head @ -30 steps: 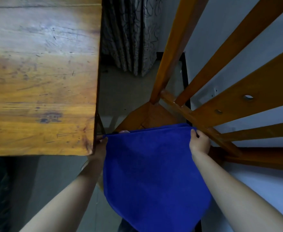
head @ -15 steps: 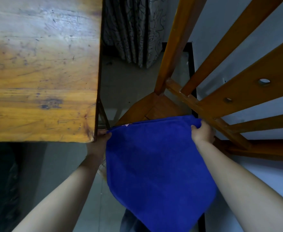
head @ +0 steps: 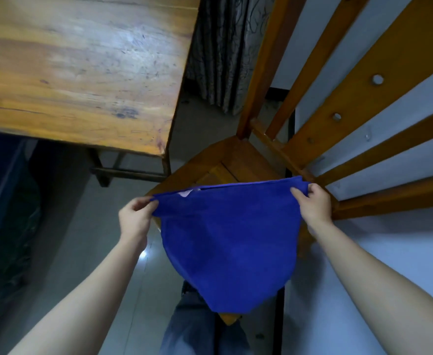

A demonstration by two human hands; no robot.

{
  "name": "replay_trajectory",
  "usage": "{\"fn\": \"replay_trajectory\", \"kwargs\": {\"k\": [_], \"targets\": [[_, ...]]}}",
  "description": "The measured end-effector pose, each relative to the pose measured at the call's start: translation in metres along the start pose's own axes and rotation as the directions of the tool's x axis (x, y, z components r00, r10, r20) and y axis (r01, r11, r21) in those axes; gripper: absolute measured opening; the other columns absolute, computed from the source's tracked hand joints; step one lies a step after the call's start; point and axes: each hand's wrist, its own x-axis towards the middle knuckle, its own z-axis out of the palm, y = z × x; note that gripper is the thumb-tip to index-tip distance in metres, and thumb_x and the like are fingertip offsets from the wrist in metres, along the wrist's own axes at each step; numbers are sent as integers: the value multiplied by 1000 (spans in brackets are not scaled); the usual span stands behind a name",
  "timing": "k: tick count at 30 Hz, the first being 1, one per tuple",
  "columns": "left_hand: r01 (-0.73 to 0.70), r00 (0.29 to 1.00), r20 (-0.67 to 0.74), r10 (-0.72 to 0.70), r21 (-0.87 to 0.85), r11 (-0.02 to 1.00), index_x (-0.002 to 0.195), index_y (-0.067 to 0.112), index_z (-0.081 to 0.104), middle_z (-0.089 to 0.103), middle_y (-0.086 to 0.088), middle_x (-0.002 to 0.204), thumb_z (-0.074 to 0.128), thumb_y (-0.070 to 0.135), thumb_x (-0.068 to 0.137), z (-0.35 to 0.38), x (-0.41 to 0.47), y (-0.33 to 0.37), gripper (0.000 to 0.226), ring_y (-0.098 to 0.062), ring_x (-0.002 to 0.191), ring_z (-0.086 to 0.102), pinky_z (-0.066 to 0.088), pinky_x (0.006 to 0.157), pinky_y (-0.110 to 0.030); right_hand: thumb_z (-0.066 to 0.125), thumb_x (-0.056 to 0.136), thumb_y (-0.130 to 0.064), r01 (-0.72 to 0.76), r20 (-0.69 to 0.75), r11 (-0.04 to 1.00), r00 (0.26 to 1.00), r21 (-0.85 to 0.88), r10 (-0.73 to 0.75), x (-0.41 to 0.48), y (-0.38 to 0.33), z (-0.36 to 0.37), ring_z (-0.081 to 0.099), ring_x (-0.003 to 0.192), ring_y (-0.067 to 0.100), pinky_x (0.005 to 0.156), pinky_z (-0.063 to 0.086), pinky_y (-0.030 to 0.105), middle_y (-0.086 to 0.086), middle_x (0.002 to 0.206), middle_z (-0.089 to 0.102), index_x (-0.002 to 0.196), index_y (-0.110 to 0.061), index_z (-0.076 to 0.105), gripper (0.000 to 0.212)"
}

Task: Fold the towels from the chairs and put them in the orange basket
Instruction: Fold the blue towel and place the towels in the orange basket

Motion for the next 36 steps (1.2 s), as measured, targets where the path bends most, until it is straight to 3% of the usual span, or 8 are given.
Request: {"fn": "replay_trajectory", "kwargs": {"k": [4,11,14,20,26,27,30,36], "targets": [[-90,994,64,93,-52,995,84,8,64,65,-8,81,59,-3,84,-23,-16,13,12,-24,84,60,49,79,-36,62,88,-20,66,33,997,997,50,-67,-14,-8,-28,59,72,25,64,46,34,10,80,64,71,-15,52,20],[-210,951,193,240,-165,964,73,14,68,70,1,68,59,-4,83,-63,-44,49,23,-18,74,63,51,72,-29,61,88,-10,137,74,953,984,269,-163,-48,-38,-64,60,60,2,56,48,16,-6,68,66,73,-19,57,18],[-261,907,253,338,-295,919,69,20,74,72,1,71,76,23,66,-81,-59,75,5,-14,72,66,53,70,-25,59,86,-4,182,46,888,974,421,-221,-63,-65,-85,60,59,-1,55,47,12,-12,58,66,68,-20,61,24],[-351,789,335,515,-442,826,68,21,74,72,3,72,87,42,44,-109,-91,110,34,-9,73,67,53,71,-19,45,89,5,277,6,742,935,610,-354,-98,-102,-116,61,66,1,63,48,12,-13,58,63,60,-26,71,50],[-239,850,404,337,-275,932,59,21,72,71,6,66,88,41,44,-119,-94,58,30,-1,65,65,49,65,-10,45,84,13,150,31,817,979,557,-201,-113,-39,-99,52,54,-1,56,42,8,-15,49,55,50,-24,64,54],[-211,858,419,297,-238,948,57,21,71,71,6,65,84,26,60,-119,-92,45,14,0,65,65,49,65,-9,47,83,13,118,34,840,987,530,-159,-114,-24,-92,52,53,-1,55,41,8,-14,47,55,49,-24,64,53],[-149,906,396,152,-38,988,54,22,70,70,8,64,56,-18,78,-123,-76,-4,49,2,63,63,47,63,-7,51,81,15,26,63,900,996,435,-59,-121,19,-72,48,46,-3,50,38,7,-14,43,53,53,-17,54,43],[13,947,316,-59,147,989,69,6,62,68,8,59,59,-15,79,-124,-69,-70,23,-6,61,58,44,64,-16,60,83,8,-118,189,980,978,158,88,-134,88,-42,48,46,-4,48,37,9,0,60,58,66,-7,51,24]]}}
